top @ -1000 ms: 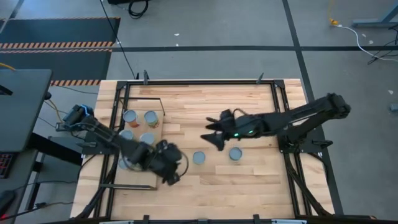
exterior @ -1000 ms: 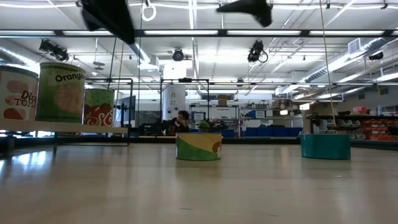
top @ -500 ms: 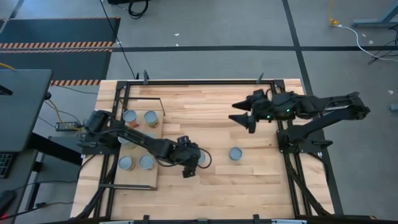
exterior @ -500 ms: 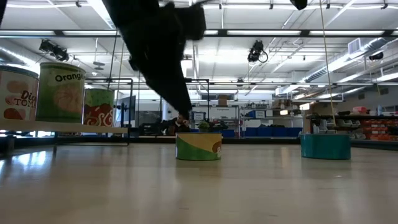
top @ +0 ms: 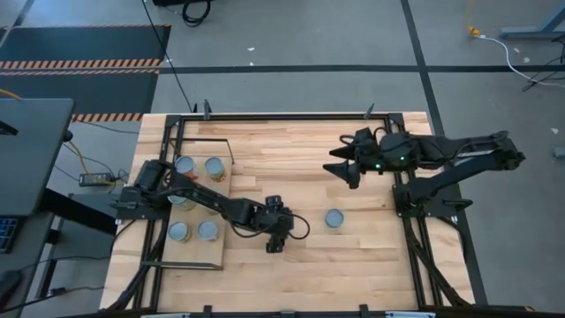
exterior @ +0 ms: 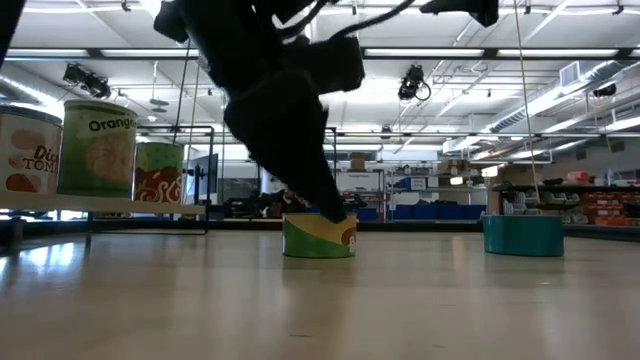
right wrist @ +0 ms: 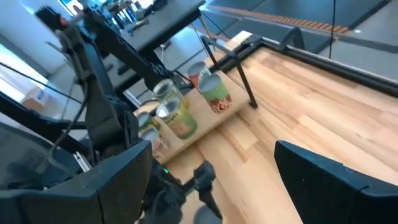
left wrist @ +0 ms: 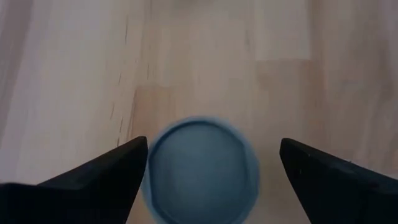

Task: Pick and place cans onto a shelf
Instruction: Put the canned mushroom on the shelf

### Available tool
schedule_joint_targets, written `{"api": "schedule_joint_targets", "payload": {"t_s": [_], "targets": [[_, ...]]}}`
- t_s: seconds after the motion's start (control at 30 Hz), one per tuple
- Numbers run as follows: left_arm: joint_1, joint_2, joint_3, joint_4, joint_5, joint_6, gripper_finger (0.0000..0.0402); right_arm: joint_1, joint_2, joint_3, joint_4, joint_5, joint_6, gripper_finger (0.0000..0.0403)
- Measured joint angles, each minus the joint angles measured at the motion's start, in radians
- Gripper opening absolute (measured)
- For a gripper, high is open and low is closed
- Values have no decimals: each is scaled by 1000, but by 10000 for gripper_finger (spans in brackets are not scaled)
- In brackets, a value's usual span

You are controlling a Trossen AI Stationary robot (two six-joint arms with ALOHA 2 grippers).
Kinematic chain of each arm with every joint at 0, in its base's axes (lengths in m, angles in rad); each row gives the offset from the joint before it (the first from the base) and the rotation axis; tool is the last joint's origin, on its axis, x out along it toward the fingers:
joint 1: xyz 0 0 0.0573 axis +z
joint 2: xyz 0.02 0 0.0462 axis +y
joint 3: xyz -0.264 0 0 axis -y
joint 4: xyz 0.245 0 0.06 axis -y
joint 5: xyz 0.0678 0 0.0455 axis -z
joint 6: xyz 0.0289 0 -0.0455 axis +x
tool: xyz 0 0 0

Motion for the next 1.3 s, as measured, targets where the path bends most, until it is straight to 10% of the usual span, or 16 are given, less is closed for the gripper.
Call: {"api": "schedule_joint_targets", "payload": {"t_s": [1.3], "targets": [[71, 76, 96, -163, 56, -37, 373, -2, 53, 0, 9, -62, 5, 346]]}}
